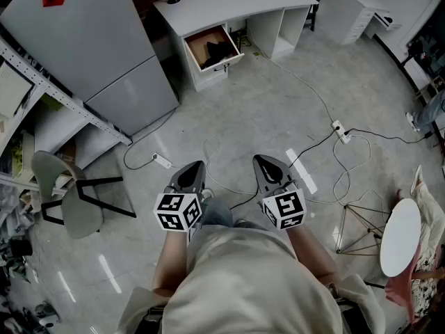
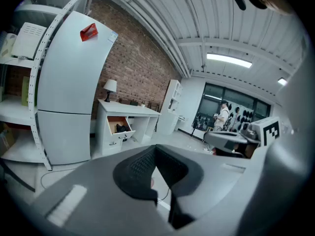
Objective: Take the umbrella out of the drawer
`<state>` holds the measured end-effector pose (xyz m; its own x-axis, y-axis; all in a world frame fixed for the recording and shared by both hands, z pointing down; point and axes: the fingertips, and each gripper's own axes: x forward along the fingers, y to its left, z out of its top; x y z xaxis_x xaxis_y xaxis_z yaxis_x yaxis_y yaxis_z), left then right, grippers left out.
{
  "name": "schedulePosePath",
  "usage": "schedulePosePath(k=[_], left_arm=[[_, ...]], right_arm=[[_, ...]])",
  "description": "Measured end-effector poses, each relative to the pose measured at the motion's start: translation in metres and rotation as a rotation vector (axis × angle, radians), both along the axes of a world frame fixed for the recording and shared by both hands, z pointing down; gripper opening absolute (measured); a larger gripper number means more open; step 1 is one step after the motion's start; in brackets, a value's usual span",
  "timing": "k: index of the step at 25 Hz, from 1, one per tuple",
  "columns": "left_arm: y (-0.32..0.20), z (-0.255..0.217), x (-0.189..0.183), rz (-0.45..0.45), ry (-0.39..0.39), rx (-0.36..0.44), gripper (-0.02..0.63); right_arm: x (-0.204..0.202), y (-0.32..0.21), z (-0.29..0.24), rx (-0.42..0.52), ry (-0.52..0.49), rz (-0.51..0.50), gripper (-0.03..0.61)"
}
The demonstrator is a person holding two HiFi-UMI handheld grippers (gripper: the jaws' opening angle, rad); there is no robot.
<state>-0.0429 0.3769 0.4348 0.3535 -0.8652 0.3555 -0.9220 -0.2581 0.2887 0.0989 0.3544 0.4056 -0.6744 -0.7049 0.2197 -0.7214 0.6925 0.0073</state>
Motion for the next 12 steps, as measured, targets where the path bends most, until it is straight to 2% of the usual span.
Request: schedulePosePath(k=[3,8,12], left_arm=[[0.018,-0.009,0.011,0.006,0.008,0.021,0.011],[0.037,-0.012,0.019,-0.032,-0.030,0.026,0.011],[0.044,-0.014,0.016,-0.060,-0.041,0.034,0.011]], right_arm=[[0.007,0.017,-0.007,0.007,-0.005,0.012,0.000],[0.013,0.039,-0.017,0.010,-0.017,-0.001,0.000],[0.009,0.049,-0.020,0.023,-0.014,-0.028,0.000]])
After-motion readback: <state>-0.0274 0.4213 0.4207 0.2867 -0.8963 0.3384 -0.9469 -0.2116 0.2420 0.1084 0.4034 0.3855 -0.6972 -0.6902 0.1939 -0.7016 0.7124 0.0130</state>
